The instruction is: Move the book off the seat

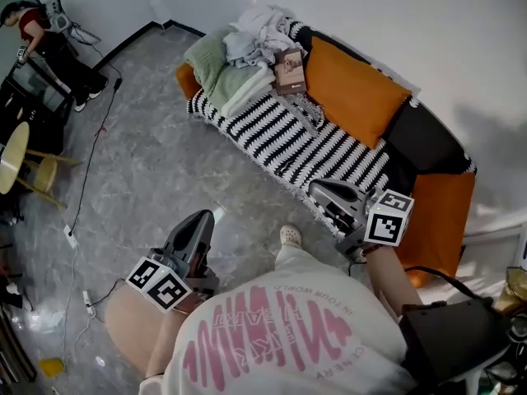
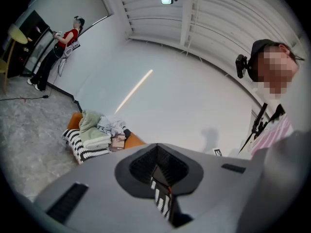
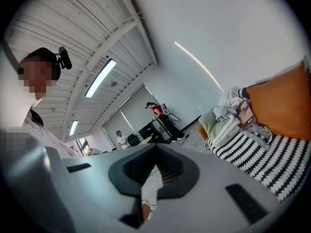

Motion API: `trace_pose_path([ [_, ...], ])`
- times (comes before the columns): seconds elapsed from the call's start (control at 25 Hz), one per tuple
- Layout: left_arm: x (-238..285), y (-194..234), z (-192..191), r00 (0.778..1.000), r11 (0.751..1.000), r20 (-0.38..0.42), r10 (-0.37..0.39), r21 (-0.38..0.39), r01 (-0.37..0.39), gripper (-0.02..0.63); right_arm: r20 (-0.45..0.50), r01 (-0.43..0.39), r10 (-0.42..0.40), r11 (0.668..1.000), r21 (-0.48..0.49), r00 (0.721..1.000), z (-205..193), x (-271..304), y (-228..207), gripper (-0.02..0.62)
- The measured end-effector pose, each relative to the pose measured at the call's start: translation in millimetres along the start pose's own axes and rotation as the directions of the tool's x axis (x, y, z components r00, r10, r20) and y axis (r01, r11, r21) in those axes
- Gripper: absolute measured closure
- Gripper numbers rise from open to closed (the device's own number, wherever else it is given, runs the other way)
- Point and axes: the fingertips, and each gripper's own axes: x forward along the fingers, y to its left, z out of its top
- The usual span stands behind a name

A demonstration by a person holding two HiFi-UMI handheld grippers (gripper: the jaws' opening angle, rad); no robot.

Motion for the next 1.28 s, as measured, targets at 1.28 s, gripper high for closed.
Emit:
trace_pose_path([
  [1.28, 203.5, 35.1, 28.3, 1.000, 1.000, 0.004, 0.031, 0.000, -0.031, 0.598, -0.073, 0.006, -0.003, 0.999, 0.047, 0.997, 114.2, 30.9, -178.3, 0.587],
])
